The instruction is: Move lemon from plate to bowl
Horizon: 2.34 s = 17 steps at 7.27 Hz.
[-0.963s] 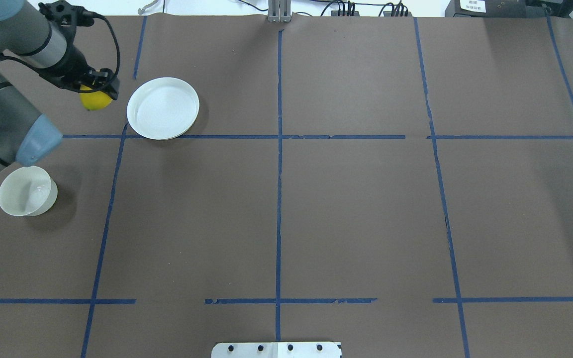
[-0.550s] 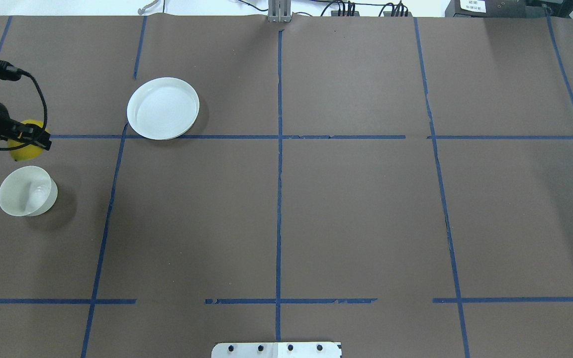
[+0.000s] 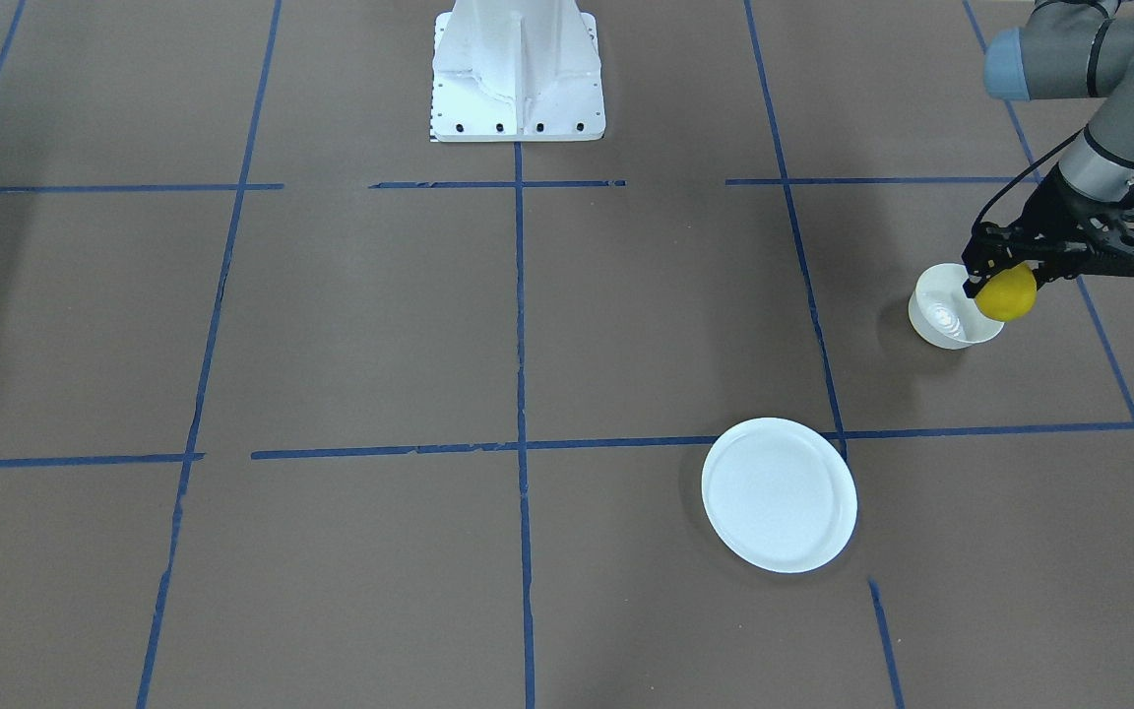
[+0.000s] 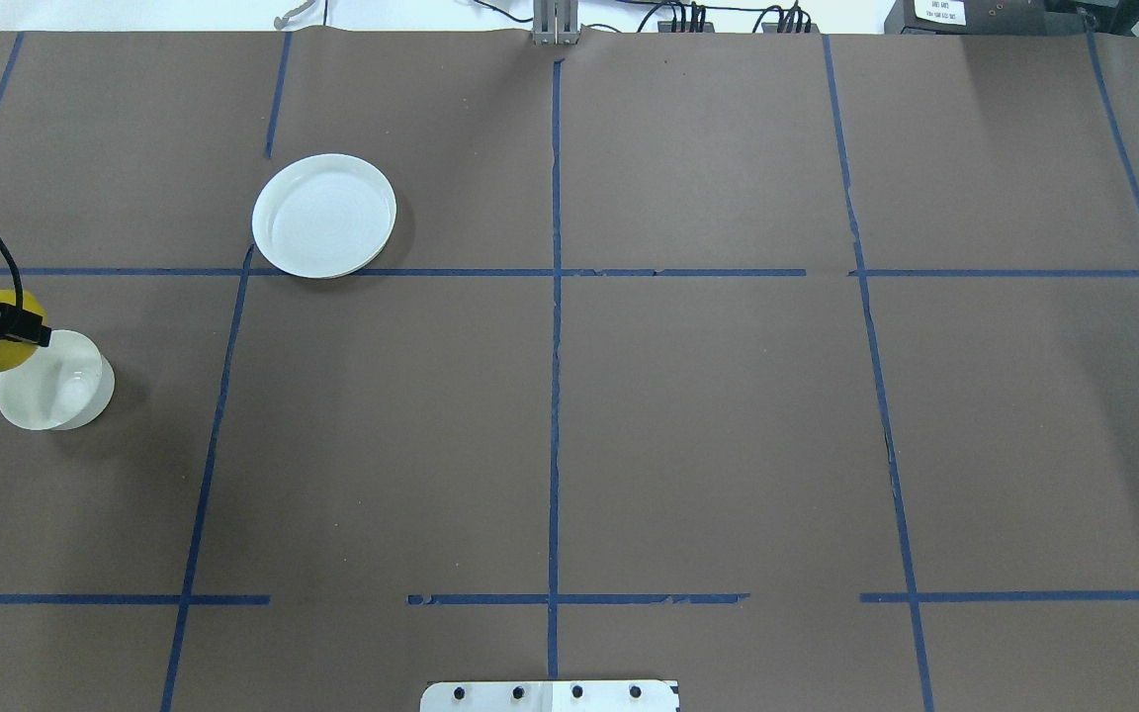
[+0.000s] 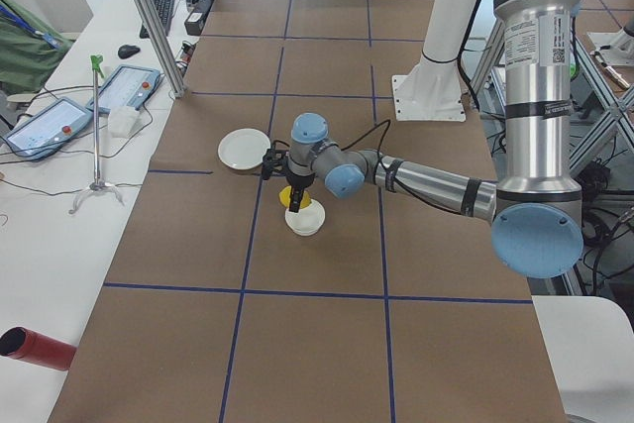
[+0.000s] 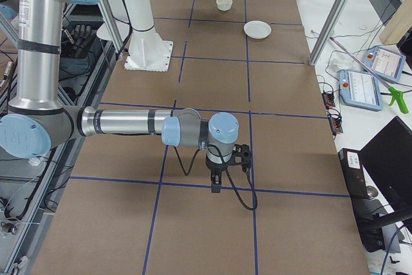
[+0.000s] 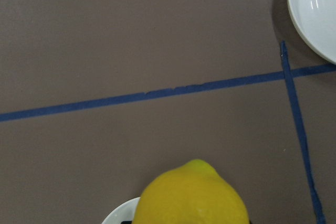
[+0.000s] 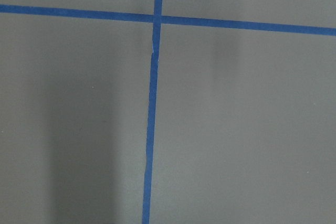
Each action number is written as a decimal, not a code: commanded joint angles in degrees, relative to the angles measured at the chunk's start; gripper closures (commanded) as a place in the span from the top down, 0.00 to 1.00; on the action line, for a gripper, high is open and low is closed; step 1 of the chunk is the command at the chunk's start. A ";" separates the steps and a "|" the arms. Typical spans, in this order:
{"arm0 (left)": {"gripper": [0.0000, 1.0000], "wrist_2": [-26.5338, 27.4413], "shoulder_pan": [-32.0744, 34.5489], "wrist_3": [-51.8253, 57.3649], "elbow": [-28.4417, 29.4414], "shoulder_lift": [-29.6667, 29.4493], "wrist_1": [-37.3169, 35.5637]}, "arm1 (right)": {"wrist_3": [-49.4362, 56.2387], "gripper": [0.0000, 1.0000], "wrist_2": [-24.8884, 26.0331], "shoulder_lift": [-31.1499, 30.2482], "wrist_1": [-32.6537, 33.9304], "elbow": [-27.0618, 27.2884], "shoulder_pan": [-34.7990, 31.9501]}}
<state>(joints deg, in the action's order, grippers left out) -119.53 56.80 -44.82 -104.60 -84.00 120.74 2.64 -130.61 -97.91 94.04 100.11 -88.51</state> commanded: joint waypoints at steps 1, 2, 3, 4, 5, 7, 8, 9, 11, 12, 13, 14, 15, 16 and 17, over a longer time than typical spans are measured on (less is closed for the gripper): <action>0.29 2.28 -1.69 -3.68 5.00 0.41 7.36 | 0.00 1.00 0.00 0.00 0.00 0.00 0.00; 0.29 2.19 -2.74 -4.30 5.80 0.41 8.88 | 0.00 1.00 0.00 0.00 0.00 0.00 0.00; 0.29 2.02 -3.62 -4.48 5.64 0.41 8.98 | 0.00 1.00 0.00 0.00 0.00 -0.09 0.00; 0.29 1.84 -4.32 -4.48 5.64 0.41 8.90 | 0.00 1.00 0.00 0.00 0.00 0.00 0.00; 0.32 1.84 -4.59 -4.40 5.72 0.50 8.89 | 0.00 1.00 0.00 0.00 0.00 0.00 0.00; 0.99 1.75 -4.68 -4.39 5.64 0.50 8.81 | 0.00 1.00 0.00 0.00 0.00 0.00 0.00; 1.00 1.67 -4.68 -4.40 5.72 0.50 8.28 | 0.00 1.00 0.00 0.00 0.00 0.00 0.00; 1.00 1.67 -4.59 -4.48 5.55 0.59 8.28 | 0.00 1.00 0.00 0.00 0.00 0.00 0.00; 1.00 -0.77 -3.98 -3.79 3.71 2.43 8.46 | 0.00 1.00 0.00 0.00 0.00 0.00 0.00; 1.00 -5.93 -3.19 -2.65 1.70 3.83 8.19 | 0.00 1.00 0.00 0.00 0.00 0.00 0.00; 1.00 -8.59 1.43 2.93 -0.06 4.45 6.97 | 0.00 1.00 0.00 0.00 0.00 0.00 0.00; 1.00 -9.49 6.95 10.47 -1.38 4.89 2.61 | 0.00 1.00 0.00 0.00 0.00 0.00 0.00; 1.00 -9.50 12.75 22.12 -2.26 4.98 -4.74 | 0.00 1.00 0.00 0.00 0.00 0.00 0.00; 1.00 -9.41 19.16 35.11 -2.27 4.72 -12.73 | 0.00 1.00 0.00 0.00 0.00 0.00 0.00; 1.00 -9.32 23.75 44.55 -1.75 4.81 -18.90 | 0.00 1.00 0.00 0.00 0.00 0.00 0.00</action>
<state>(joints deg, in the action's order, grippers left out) -128.85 73.90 -13.63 -106.55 -79.21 110.31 2.64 -130.60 -97.91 94.04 100.11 -88.51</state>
